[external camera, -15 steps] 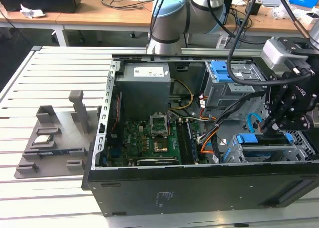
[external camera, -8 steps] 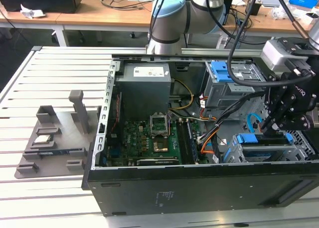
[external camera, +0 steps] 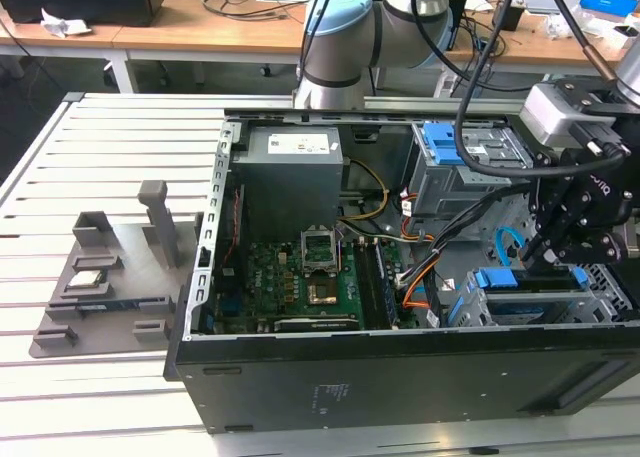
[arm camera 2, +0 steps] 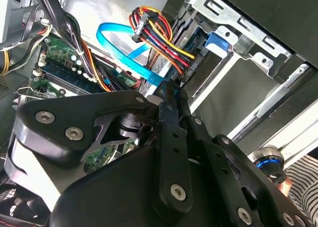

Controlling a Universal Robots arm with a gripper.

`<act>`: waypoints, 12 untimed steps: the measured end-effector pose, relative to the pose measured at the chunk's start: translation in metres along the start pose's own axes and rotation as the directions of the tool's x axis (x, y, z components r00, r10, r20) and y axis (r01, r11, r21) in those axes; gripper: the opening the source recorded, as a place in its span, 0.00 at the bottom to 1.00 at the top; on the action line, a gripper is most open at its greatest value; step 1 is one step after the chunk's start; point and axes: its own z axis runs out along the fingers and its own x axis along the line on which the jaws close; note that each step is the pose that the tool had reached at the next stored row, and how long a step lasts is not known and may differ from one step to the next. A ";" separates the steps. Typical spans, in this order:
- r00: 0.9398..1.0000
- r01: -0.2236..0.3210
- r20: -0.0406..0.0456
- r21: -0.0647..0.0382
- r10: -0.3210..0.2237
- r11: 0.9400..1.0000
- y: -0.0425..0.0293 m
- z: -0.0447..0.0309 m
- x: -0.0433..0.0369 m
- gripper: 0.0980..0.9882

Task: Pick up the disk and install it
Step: 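Insert the second disk wire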

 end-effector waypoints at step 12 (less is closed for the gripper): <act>1.000 0.001 0.001 0.000 -0.001 1.000 -0.0005 0.0047 0.0010 0.07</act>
